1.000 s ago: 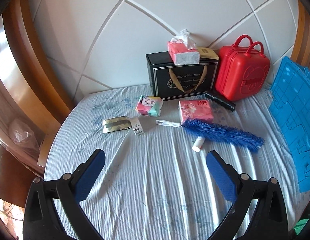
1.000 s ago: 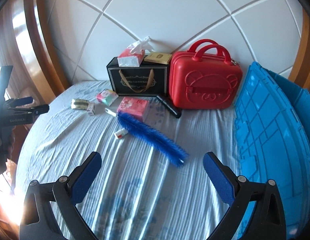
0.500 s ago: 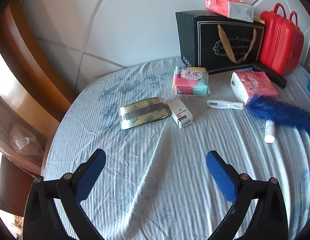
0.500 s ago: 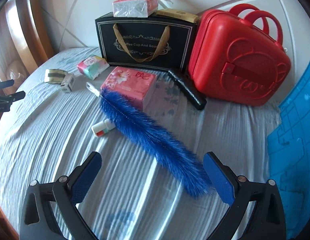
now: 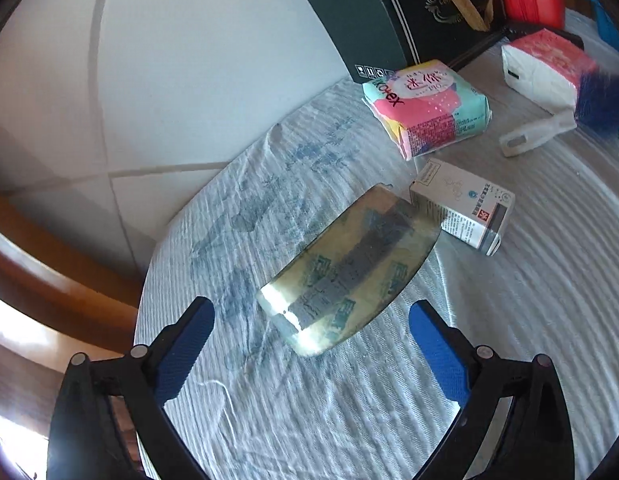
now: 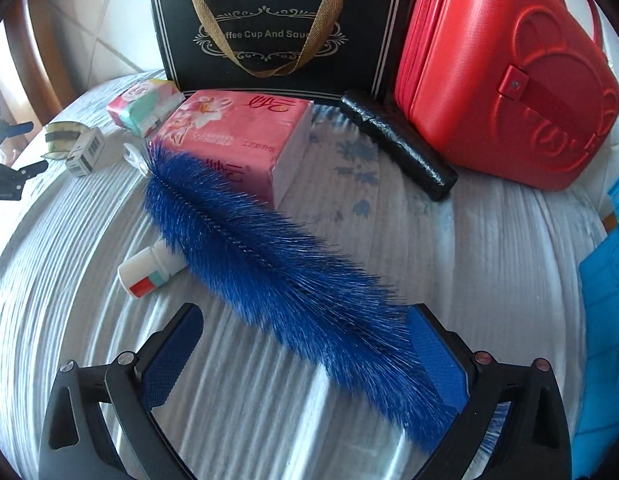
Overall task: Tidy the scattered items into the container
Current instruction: 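Grasp the clear tape roll with the left gripper while the right grasps the blue duster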
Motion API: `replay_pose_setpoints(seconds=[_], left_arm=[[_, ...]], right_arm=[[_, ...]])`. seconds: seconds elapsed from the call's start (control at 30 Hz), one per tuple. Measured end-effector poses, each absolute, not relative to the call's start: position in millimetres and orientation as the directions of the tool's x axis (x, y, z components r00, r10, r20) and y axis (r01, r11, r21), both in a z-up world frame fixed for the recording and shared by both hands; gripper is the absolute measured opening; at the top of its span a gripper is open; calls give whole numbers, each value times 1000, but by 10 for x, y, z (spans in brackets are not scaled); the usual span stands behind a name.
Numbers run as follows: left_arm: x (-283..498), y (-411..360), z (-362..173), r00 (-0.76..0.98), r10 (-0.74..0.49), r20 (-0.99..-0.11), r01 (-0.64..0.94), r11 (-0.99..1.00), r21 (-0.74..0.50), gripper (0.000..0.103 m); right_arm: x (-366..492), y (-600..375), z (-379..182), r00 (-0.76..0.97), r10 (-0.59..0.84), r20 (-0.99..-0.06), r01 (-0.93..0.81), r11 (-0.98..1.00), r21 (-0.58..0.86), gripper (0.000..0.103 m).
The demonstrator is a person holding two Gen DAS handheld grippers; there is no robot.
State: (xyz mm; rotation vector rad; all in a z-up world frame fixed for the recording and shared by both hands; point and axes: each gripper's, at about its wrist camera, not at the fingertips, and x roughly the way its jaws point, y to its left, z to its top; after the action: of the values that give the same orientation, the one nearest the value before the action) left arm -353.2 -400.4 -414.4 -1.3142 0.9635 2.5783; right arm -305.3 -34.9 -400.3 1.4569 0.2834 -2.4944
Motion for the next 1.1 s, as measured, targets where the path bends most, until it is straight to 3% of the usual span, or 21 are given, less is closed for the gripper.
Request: replay_pose_setpoints(seconds=[0.17,0.3,0.53,0.6,0.73,0.77,0.8,1.1], left_arm=[[-3662,-3970,-4272,-613,-147,-777,-439,-754,489,83],[-3677,-3991,-4183,-613,-129,-780,-400,-801,446,47],[-3385,-3994,-4050,-619,-76,-782,-340,-871,355,44],[-3257,-4008,-4029,-621,-62,-782,-315,-893,321,44],[-2998,-4057,-3977,-619,-55,-784,-280,-917,285,44],[-2941,-4072,-3969,-617,-58,-785,-269,-922,279,44],[-2901,-4088,-3962,-615,-57,-786,-259,-927,270,44],[-2419,-4237,-3780,-605,-67,-794,-162,-965,205,41]], right_arm=[[-3112,-328,-4129,-475,-93,-875,297,-953,-60,103],[-3156,-309,-4183,-470,-101,-877,298,-953,-50,103],[-3275,-295,-4221,-466,-120,-877,295,-955,-26,97],[-3310,-281,-4254,-453,-120,-883,294,-955,-21,82],[-3308,-279,-4248,-440,-141,-887,325,-946,-11,62],[-3292,-300,-4230,-436,-148,-888,344,-939,-13,47],[-3272,-324,-4212,-433,-146,-889,361,-932,-22,40],[-2869,-296,-4025,-324,-227,-919,457,-888,58,18]])
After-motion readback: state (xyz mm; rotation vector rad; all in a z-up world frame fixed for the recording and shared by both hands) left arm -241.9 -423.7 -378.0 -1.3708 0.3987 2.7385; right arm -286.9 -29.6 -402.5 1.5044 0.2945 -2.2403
